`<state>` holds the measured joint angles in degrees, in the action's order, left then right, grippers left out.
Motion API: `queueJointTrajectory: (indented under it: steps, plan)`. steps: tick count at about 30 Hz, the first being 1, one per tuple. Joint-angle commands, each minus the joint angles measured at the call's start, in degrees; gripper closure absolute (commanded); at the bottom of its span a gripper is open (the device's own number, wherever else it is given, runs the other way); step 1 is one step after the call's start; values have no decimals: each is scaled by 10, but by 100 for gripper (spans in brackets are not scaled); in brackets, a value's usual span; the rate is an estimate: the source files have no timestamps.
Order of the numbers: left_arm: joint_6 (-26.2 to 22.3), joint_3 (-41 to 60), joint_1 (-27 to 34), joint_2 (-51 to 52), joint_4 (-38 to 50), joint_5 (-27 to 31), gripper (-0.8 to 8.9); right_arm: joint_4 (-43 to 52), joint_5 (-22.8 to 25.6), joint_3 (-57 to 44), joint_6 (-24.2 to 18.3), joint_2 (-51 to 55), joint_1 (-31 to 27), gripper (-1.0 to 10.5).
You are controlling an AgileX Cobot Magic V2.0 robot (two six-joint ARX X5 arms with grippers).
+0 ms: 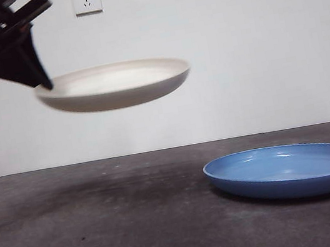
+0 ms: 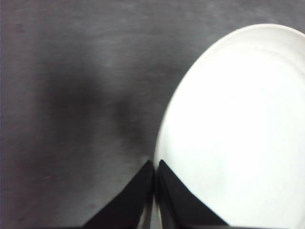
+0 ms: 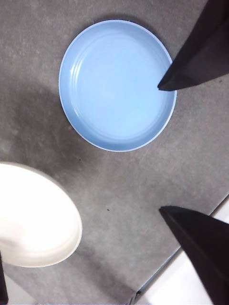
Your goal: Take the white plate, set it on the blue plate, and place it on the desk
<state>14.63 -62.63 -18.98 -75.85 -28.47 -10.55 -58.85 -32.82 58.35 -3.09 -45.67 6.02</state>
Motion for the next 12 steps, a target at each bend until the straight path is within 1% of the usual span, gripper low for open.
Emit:
queueJointTrajectory:
  steps: [1,4,7,12]
  plan:
    - [17,-22,-33,-24,14,-4,803,10,0,10,17,4,2,561]
    - [28,-47,-67,-62,15,-4,803,14,5,10,27,8,2,561]
    - [29,-84,-97,-114,15,-2,803,15,18,10,30,20,2,561]
    - [30,-155,-142,-207,14,1,803,14,24,10,42,47,2,561]
